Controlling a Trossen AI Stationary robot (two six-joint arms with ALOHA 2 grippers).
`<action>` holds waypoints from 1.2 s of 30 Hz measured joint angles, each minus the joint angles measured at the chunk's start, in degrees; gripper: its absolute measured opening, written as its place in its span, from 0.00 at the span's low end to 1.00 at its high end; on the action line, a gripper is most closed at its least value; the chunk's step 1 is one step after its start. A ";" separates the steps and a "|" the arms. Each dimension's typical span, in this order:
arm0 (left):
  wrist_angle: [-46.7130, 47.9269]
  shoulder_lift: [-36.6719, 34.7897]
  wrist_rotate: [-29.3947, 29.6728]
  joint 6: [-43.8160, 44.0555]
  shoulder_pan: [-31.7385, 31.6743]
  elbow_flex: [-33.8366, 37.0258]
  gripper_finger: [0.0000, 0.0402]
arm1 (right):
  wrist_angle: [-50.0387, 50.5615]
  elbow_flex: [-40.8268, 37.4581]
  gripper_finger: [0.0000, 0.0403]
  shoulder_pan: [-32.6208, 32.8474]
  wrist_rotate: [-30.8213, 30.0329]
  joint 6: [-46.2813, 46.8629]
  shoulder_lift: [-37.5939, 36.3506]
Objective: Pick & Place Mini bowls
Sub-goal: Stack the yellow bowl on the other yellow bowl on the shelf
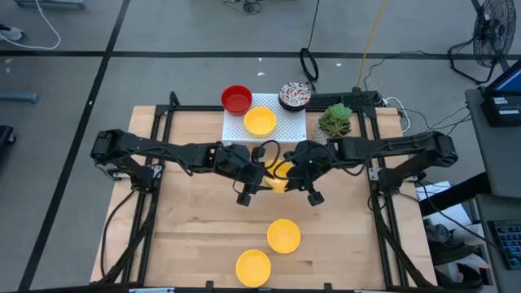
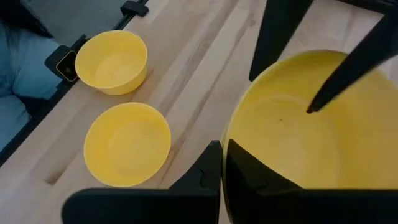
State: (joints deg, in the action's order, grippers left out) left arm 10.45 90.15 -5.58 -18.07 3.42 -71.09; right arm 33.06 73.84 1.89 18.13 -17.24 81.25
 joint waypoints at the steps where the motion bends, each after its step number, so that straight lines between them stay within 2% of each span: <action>1: 0.97 0.00 0.00 0.85 0.00 0.00 0.39 | 0.13 0.15 0.00 0.00 0.00 -0.18 0.02; 5: 3.02 -0.04 0.00 3.99 -0.02 -0.07 0.39 | 0.14 0.36 0.00 0.00 -0.03 -1.57 0.07; 7: 3.20 -0.07 -0.16 5.09 -0.02 -0.09 0.35 | 0.09 0.36 0.00 0.00 -0.04 -2.01 0.07; 14: 3.64 -0.06 -7.58 7.06 -0.44 -0.08 0.03 | -1.39 0.48 0.09 0.04 -0.31 -3.88 0.00; 17: 3.85 -0.02 -7.96 7.89 -0.76 -0.07 0.03 | -2.54 0.49 0.17 0.02 -1.77 -3.61 -0.04; 20: 3.52 -0.02 -7.67 8.14 -1.21 -0.07 0.02 | -2.02 0.47 0.26 0.22 -6.25 -2.92 -1.04; 26: 3.50 -0.02 -5.48 7.75 -3.62 -0.07 0.04 | 3.23 0.47 0.38 0.22 -12.52 -2.47 -7.02; 32: 0.53 -0.02 3.47 3.20 -8.05 -0.06 0.01 | 6.56 0.47 0.42 0.50 -13.62 3.63 -14.16; 36: -3.02 -0.02 9.80 -4.42 -11.29 -0.07 0.05 | 8.59 0.45 0.41 0.91 -13.60 8.51 -16.69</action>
State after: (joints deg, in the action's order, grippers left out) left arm 7.44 90.13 4.21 -22.49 -7.87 -71.16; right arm 41.65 74.29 2.80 4.54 -8.73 64.55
